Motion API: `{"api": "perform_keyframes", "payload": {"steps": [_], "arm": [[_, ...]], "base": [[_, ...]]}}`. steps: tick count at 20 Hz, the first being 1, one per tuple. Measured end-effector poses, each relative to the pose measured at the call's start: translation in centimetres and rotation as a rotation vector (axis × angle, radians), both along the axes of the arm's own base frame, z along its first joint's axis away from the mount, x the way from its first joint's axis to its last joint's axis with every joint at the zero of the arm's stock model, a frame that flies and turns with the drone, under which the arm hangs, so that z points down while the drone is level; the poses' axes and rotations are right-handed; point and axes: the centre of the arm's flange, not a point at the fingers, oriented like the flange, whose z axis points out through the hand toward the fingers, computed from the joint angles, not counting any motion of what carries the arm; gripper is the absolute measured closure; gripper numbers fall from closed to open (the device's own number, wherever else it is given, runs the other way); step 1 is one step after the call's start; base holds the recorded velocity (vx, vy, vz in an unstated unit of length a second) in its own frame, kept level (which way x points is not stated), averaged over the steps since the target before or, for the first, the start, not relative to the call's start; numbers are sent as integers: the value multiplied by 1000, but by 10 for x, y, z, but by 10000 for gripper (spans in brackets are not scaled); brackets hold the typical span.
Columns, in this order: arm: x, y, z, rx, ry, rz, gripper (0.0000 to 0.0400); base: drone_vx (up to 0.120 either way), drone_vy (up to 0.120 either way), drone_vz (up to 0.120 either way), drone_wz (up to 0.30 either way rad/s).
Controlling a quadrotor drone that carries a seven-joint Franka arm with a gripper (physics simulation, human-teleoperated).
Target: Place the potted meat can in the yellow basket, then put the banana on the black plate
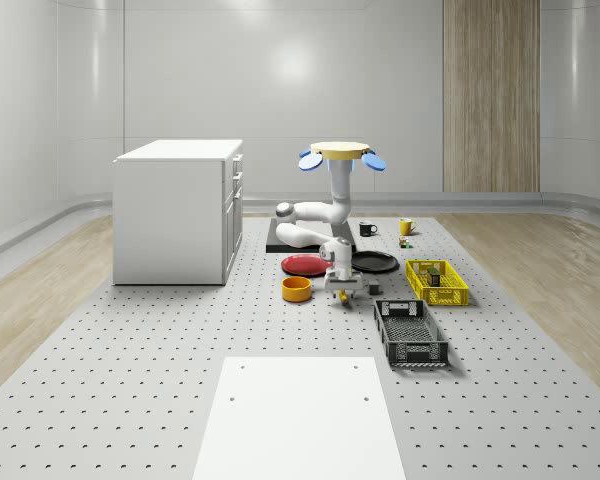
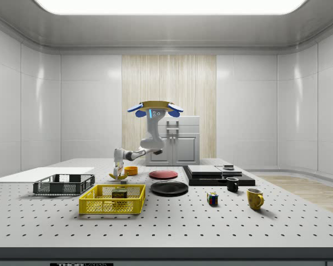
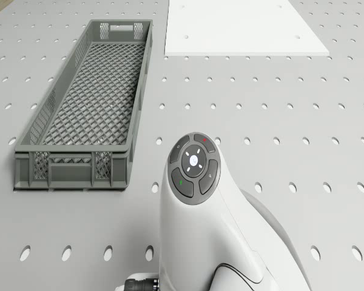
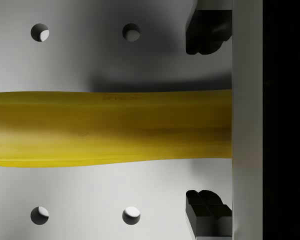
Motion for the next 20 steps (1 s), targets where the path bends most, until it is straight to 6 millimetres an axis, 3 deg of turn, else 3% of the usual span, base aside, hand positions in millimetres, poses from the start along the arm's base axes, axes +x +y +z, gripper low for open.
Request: {"api": "perform_keyframes", "payload": {"steps": [5,8,12,18,20], "arm": [[0,1,3,0,0,0,0],[0,1,4,0,0,0,132],[0,1,4,0,0,0,206],[0,2,-4,-4,2,-25,210],[0,2,-11,-5,2,-33,210]], "base": [[0,0,0,0],[0,0,0,0],[0,0,0,0],[0,0,0,0],[0,0,120,0]]}}
